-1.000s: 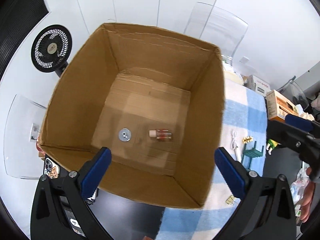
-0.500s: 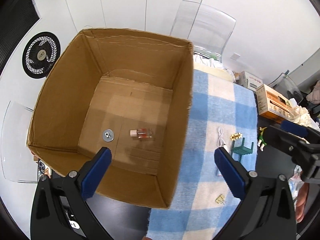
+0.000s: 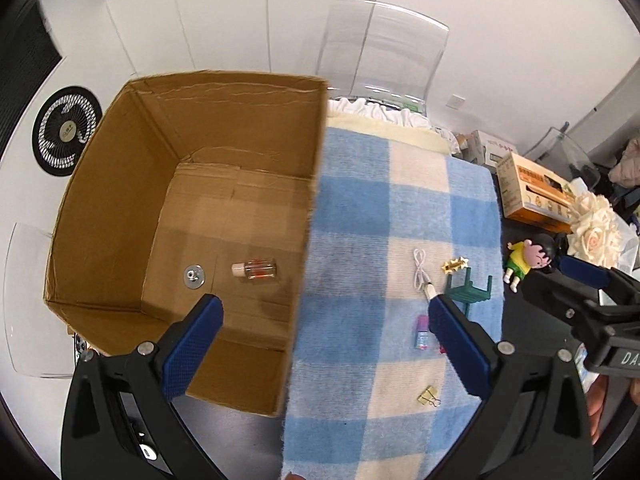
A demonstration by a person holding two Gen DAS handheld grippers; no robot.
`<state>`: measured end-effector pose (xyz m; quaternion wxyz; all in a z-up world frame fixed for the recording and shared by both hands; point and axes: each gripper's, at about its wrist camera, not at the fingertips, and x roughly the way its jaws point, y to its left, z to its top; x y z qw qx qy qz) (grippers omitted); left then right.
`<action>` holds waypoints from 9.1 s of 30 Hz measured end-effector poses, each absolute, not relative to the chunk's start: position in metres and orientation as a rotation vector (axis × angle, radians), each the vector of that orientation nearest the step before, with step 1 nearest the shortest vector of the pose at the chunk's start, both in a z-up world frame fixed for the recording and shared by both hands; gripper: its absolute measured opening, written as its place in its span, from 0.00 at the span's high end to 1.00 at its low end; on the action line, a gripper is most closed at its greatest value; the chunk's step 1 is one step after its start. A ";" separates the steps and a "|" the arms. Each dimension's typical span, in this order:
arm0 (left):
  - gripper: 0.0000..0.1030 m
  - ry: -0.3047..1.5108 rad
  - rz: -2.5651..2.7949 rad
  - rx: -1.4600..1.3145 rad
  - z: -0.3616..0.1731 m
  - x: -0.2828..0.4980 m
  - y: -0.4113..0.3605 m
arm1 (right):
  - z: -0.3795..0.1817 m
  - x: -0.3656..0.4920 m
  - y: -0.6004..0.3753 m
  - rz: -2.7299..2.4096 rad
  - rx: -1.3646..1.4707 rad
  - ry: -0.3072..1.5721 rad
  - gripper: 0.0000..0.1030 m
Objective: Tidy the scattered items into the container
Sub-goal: 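Move both open tools back over the blanket items, then grasp the green toy chair leg with the right tool, then close the left tool on the pink-capped bottle while the right tool holds the chair, then lift the chair and bottle and carry both over the cardboard box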
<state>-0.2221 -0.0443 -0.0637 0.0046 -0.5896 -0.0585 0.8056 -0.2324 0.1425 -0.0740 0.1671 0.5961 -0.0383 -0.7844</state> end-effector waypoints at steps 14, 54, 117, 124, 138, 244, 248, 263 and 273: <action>0.01 -0.133 2.457 -1.826 -0.070 -0.218 0.009 | -0.085 -0.221 0.198 -2.284 1.752 -0.194 0.00; 0.34 -0.062 2.146 -2.040 -0.202 -0.187 0.089 | -0.223 -0.173 0.258 -2.096 2.011 -0.375 0.06; 1.00 -0.072 2.036 -2.102 -0.278 -0.214 0.134 | -0.309 -0.201 0.249 -2.092 2.075 -0.293 0.92; 1.00 -0.121 2.062 -2.062 -0.261 -0.213 0.125 | -0.289 -0.195 0.249 -2.131 2.029 -0.302 0.93; 1.00 -0.248 2.095 -2.031 -0.242 -0.204 0.097 | -0.264 -0.185 0.255 -2.177 1.965 -0.348 0.93; 0.82 -0.163 2.109 -1.995 -0.222 -0.178 0.104 | -0.259 -0.193 0.234 -2.206 2.021 -0.138 0.94; 0.82 -0.182 2.141 -1.969 -0.211 -0.176 0.096 | -0.243 -0.185 0.232 -2.214 1.987 -0.219 0.94; 0.82 -0.262 2.237 -1.877 -0.169 -0.166 0.066 | -0.173 -0.170 0.225 -2.290 1.784 -0.276 0.94; 0.82 -0.313 2.324 -1.799 -0.128 -0.172 0.043 | -0.133 -0.166 0.205 -2.314 1.681 -0.256 0.94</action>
